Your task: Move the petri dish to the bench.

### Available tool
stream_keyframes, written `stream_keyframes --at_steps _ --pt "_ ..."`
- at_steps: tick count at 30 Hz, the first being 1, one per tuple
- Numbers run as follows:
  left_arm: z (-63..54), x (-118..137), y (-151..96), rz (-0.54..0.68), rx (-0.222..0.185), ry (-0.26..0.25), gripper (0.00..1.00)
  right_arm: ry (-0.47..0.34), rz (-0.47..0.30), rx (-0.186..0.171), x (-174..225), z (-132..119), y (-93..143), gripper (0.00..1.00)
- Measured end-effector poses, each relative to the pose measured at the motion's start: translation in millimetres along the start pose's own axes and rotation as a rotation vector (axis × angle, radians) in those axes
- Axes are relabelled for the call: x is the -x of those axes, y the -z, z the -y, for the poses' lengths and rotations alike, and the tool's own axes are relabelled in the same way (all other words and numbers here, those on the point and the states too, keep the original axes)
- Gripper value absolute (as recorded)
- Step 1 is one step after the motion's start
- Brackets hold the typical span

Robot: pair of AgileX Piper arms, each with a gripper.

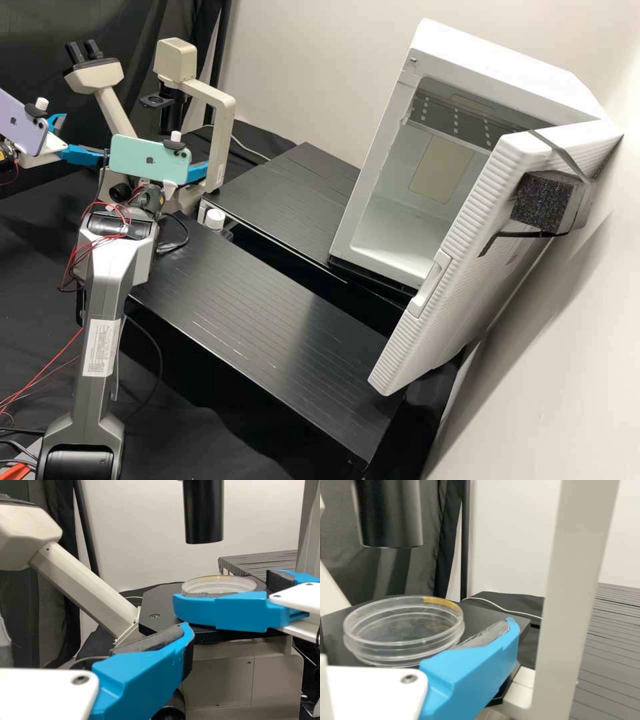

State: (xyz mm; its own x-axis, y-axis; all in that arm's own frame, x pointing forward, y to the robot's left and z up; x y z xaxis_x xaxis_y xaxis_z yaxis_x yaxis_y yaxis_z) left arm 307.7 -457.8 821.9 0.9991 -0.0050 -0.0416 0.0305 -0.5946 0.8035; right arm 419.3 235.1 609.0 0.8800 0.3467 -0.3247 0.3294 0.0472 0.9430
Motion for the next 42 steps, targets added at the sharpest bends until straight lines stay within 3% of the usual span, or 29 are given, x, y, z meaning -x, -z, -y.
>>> stream_keyframes --at_steps 13,19,28,31,32,42 --pt "0.0 0 0 0.000 0.000 0.000 1.00 0.010 0.002 -0.010 -9 3 -1 1.00" --pt "0.0 0 0 0.000 0.000 0.000 1.00 0.024 0.015 0.026 -12 1 2 1.00" --pt "0.0 0 0 0.000 0.000 0.000 1.00 0.038 0.037 0.032 -13 1 2 1.00" --pt "0.0 0 0 0.000 0.000 0.000 1.00 0.043 0.041 0.049 -13 1 2 1.00" --pt "0.0 0 0 0.000 0.000 0.000 1.00 0.043 0.042 0.049 -13 1 2 0.00" --pt "0.0 0 0 0.000 0.000 0.000 1.00 0.056 0.053 0.057 -14 0 3 0.00"
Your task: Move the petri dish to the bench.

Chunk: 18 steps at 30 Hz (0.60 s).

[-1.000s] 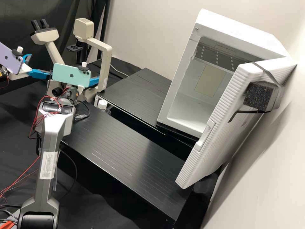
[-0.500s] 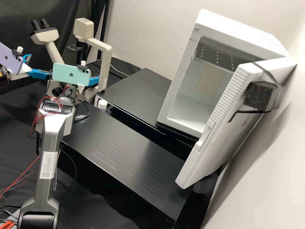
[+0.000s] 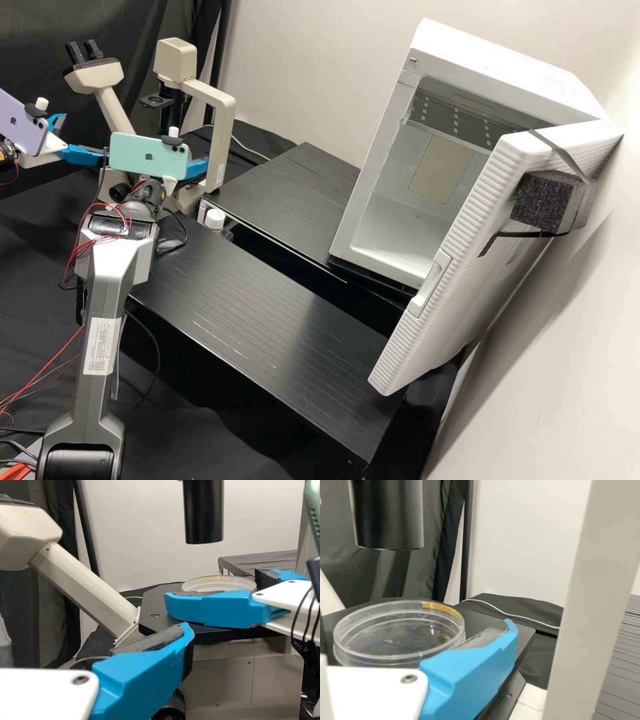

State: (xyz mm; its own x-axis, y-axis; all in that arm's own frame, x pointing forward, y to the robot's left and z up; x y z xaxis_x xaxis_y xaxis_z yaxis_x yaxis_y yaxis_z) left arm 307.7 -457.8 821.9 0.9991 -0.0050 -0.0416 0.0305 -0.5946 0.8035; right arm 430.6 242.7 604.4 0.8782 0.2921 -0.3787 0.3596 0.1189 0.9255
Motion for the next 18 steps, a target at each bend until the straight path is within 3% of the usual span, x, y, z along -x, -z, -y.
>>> stream_keyframes --at_steps 18 --pt "0.0 0.0 0.0 0.000 0.000 0.000 1.00 -0.001 0.010 0.001 -0.6 -3.0 -4.1 0.00"
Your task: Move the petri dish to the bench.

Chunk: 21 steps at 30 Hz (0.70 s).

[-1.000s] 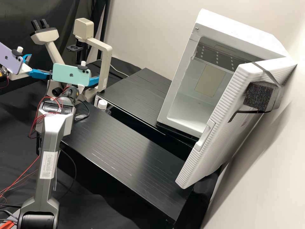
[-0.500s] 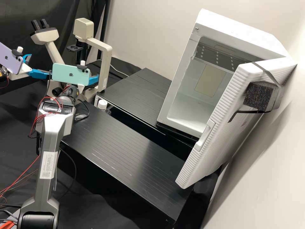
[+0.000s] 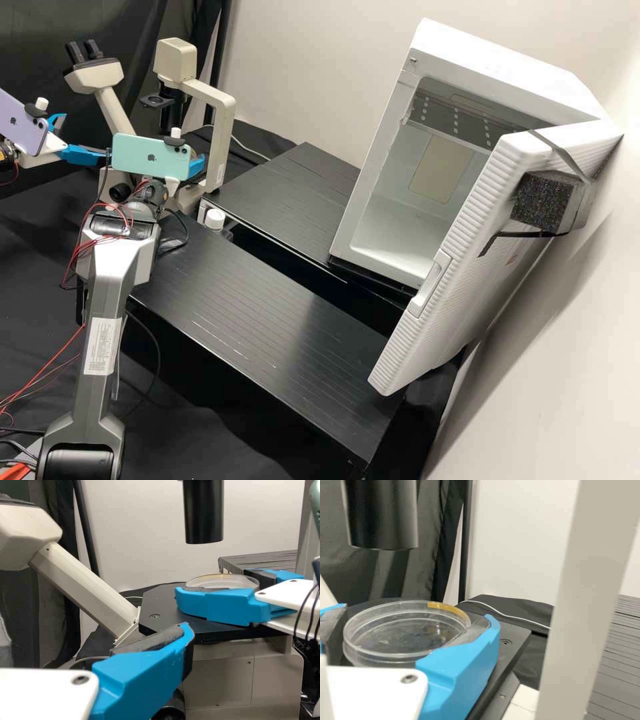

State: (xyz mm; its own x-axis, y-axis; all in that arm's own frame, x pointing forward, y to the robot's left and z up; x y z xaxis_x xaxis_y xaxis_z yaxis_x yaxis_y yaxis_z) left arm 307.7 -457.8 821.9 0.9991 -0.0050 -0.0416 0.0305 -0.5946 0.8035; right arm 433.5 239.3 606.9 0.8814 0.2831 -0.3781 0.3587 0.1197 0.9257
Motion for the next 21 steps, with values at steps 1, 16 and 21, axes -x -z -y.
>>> stream_keyframes --at_steps 1,16,21 --pt "0.0 0.0 0.0 0.000 0.000 0.000 1.00 -0.001 0.001 0.002 -0.1 -0.7 -0.7 0.00" --pt "0.0 0.0 0.0 0.000 0.000 0.000 1.00 0.001 0.008 0.001 0.2 -0.8 -3.6 0.00" --pt "0.0 0.0 0.0 0.000 0.000 0.000 1.00 0.010 0.011 -0.014 7.1 -2.7 -4.7 0.00"
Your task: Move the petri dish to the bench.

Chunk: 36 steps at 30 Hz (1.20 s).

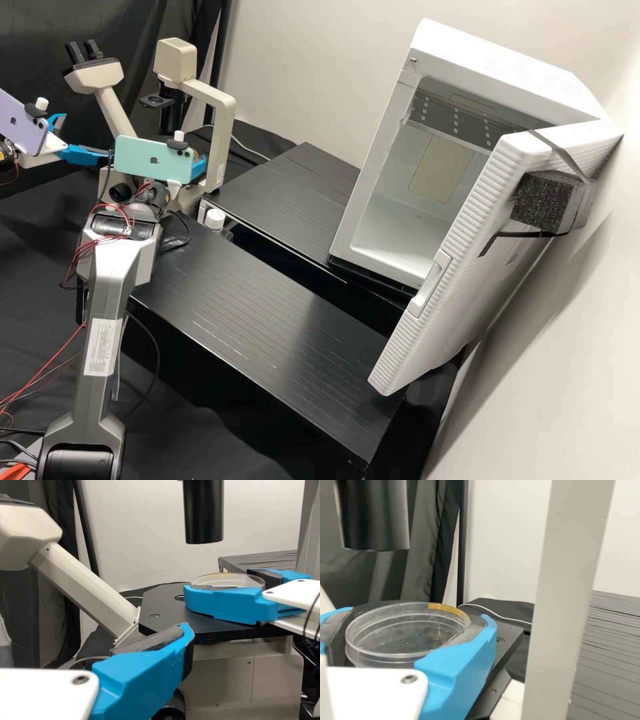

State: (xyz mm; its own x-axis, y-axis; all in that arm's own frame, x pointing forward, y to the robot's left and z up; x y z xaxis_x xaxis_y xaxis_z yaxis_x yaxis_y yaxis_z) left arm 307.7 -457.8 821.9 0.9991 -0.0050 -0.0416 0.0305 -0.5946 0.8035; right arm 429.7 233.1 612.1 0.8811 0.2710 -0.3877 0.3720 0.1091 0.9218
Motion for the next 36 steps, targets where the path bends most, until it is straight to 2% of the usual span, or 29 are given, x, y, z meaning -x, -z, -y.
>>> stream_keyframes --at_steps 7,12,21,27,34,36 --pt "0.0 0 0 0.000 0.000 0.000 1.00 0.030 -0.024 -0.002 28 -10 8 0.00" --pt "0.0 0 0 0.000 0.000 0.000 1.00 0.017 -0.053 0.006 51 -20 15 0.00" --pt "0.0 0 0 0.000 0.000 0.000 1.00 -0.019 -0.078 -0.002 77 -29 18 0.00" --pt "0.0 0 0 0.000 0.000 0.000 1.00 -0.040 -0.087 0.002 101 -29 14 0.00" --pt "0.0 0 0 0.000 0.000 0.000 1.00 -0.081 -0.118 0.047 154 -28 7 0.00" --pt "0.0 0 0 0.000 0.000 0.000 1.00 -0.102 -0.129 0.074 178 -29 3 0.00"
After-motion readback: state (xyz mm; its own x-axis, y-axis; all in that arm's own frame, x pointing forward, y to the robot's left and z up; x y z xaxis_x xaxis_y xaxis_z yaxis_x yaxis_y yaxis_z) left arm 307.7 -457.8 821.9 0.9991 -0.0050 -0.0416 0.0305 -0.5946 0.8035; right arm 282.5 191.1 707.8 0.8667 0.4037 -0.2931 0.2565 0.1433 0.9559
